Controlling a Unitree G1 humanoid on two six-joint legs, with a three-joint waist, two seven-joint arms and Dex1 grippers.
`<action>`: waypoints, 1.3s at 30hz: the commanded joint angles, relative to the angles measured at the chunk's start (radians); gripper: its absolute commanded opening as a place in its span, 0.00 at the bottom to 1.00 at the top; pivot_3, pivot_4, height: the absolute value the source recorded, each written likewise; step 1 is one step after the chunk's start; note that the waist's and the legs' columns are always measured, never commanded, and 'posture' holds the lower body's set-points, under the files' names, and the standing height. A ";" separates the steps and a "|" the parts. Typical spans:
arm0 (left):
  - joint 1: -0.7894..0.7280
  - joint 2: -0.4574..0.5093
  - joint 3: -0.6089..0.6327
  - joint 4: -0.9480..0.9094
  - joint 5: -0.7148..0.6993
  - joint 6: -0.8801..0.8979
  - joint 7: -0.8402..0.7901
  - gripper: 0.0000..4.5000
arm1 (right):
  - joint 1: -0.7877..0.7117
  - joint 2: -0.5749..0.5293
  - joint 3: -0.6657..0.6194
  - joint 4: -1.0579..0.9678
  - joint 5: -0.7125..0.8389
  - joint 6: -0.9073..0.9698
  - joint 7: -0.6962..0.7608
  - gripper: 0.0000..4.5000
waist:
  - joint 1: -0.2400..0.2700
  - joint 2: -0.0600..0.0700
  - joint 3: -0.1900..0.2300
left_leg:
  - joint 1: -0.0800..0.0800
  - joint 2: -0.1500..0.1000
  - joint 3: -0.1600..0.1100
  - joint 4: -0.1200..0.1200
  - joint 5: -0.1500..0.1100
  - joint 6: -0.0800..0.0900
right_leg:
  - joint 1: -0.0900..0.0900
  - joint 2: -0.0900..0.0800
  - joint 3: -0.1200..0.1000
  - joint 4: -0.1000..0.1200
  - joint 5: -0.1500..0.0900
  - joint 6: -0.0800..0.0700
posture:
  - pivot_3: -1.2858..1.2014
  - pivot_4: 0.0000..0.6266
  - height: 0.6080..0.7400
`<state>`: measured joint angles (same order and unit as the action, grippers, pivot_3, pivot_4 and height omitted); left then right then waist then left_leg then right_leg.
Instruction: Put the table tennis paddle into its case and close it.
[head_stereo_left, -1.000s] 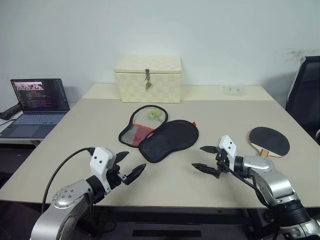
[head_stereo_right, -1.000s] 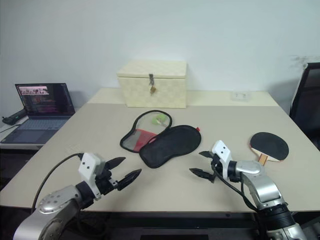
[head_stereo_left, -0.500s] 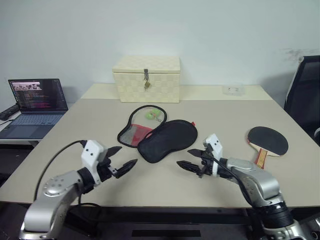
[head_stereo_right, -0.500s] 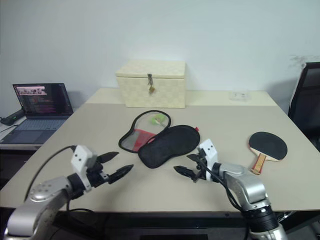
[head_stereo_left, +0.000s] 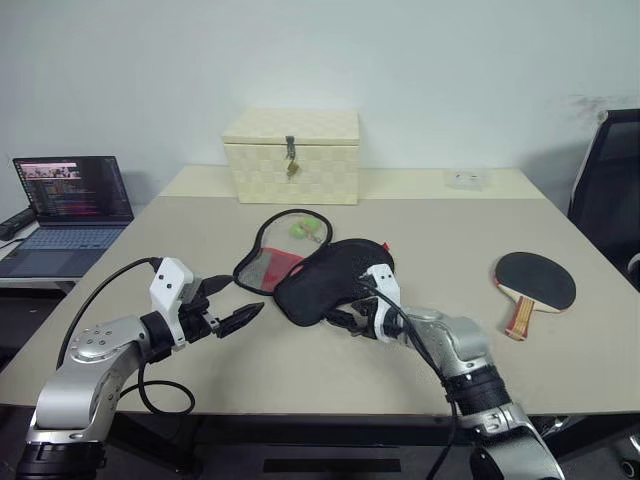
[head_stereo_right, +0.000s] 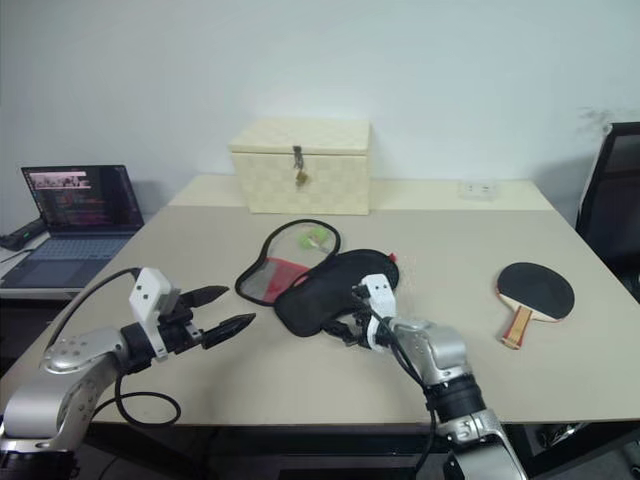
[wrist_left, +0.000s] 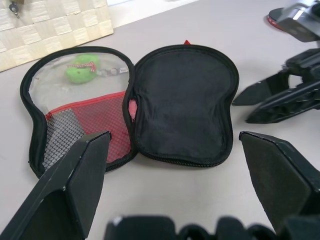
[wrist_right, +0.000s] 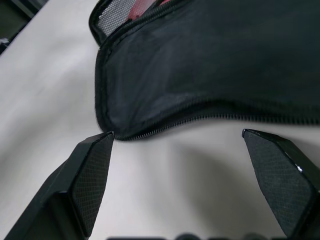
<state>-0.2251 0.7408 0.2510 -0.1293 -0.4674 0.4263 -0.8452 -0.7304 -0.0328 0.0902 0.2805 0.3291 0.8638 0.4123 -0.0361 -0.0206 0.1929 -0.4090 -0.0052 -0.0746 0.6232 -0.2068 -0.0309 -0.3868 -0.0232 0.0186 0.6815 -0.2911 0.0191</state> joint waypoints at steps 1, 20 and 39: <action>0.004 0.022 0.024 -0.035 0.000 -0.012 -0.003 0.99 | -0.068 0.062 0.012 0.084 -0.020 -0.082 -0.001 1.00 | -0.003 0.000 0.000 | 0.000 0.001 0.000 0.000 0.000 0.000 | 0.000 0.001 0.000 0.000 0.000 0.000 | 0.52 0.24 1.00; 0.008 0.035 0.022 -0.058 -0.003 -0.008 -0.004 1.00 | -0.120 0.152 -0.121 0.169 0.054 0.013 -0.073 0.16 | 0.001 0.000 0.000 | -0.001 0.001 -0.001 -0.002 0.000 0.000 | -0.002 0.001 -0.001 0.000 0.001 -0.002 | 0.52 0.24 1.00; -0.072 -0.025 -0.092 -0.075 0.000 -0.005 -0.005 1.00 | -0.150 -0.393 0.100 0.183 -0.016 0.114 0.351 0.01 | 0.003 0.000 0.000 | -0.002 0.000 0.003 -0.002 0.000 0.000 | -0.001 0.003 -0.001 -0.001 0.001 -0.001 | 0.52 0.24 1.00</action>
<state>-0.2781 0.7161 0.1559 -0.1942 -0.4677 0.4351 -0.8451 -0.8484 -0.3873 0.1604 0.4120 0.3648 1.0348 0.7096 -0.0329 -0.0205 0.1931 -0.4105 -0.0056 -0.0718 0.6212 -0.2068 -0.0309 -0.3882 -0.0204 0.0174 0.6807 -0.2905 0.0179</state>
